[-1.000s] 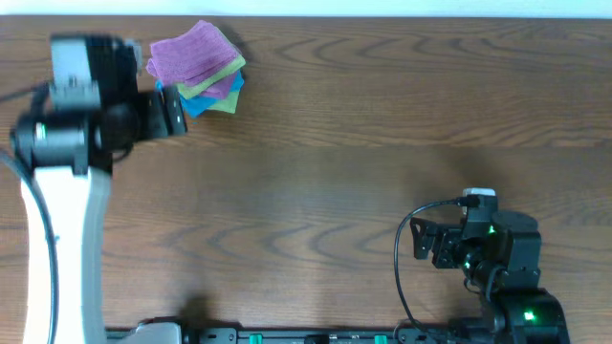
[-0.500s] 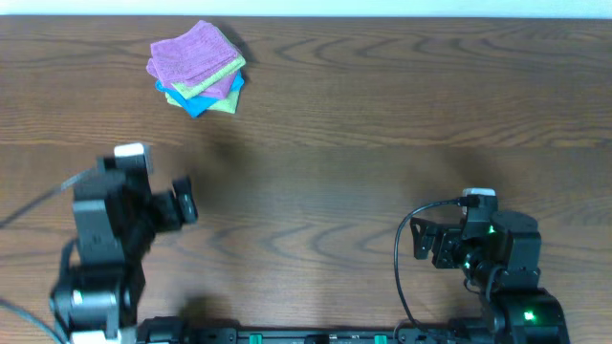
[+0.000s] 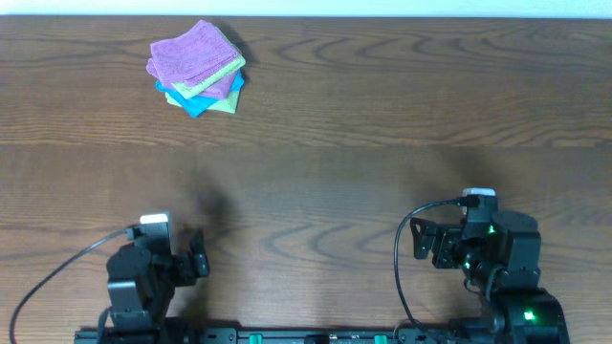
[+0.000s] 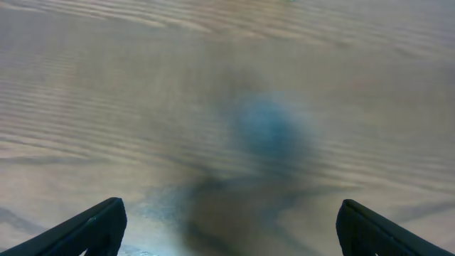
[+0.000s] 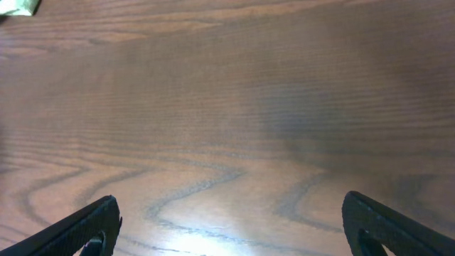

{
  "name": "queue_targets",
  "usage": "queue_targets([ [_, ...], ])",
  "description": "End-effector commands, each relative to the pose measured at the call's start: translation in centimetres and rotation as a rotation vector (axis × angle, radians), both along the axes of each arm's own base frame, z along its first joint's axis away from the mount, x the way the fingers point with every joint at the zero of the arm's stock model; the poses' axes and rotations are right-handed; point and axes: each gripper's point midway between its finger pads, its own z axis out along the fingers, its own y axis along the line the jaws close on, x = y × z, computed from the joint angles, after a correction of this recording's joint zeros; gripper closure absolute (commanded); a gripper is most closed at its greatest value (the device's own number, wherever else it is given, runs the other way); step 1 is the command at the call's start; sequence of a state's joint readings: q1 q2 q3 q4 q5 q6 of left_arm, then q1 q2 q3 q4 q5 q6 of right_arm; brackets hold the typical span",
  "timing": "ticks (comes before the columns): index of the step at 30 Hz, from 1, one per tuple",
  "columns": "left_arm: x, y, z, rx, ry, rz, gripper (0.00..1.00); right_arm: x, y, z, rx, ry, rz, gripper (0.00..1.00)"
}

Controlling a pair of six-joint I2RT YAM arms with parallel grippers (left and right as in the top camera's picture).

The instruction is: Fold the cloth

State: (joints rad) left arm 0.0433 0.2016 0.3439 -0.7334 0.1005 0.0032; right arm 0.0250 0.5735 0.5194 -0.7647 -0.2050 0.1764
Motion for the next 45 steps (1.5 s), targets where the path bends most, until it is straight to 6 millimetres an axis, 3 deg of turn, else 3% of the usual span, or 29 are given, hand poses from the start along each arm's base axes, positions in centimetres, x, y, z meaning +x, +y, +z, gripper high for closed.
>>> queue_targets([
  [1, -0.1, 0.2, -0.5, 0.051, -0.027, -0.027, 0.05, 0.0, -0.3, -0.1, 0.002, -0.001, -0.019, 0.01],
  [8, -1.0, 0.1, -0.7, 0.148, -0.051, -0.098, 0.05, 0.0, -0.3, -0.1, 0.002, -0.001, -0.019, 0.01],
  [19, -2.2, 0.9, -2.0, 0.183, 0.009, -0.07, 0.05, 0.0, -0.3, 0.0, 0.002, -0.001, -0.019, 0.01],
  [33, -2.6, 1.5, -4.5, 0.118, 0.077, 0.017, 0.05, 0.0, -0.3, -0.1, 0.002, -0.001, -0.019, 0.01],
  [37, -2.7, 2.3, -4.6, 0.102, 0.078, 0.098, 0.05, 0.0, -0.3, -0.1, 0.002, -0.001, -0.019, 0.01],
  [45, -2.7, 2.4, -4.6, 0.103, 0.079, 0.101, 0.04, 0.0, -0.3, -0.1, 0.002, -0.001, -0.019, 0.01],
])
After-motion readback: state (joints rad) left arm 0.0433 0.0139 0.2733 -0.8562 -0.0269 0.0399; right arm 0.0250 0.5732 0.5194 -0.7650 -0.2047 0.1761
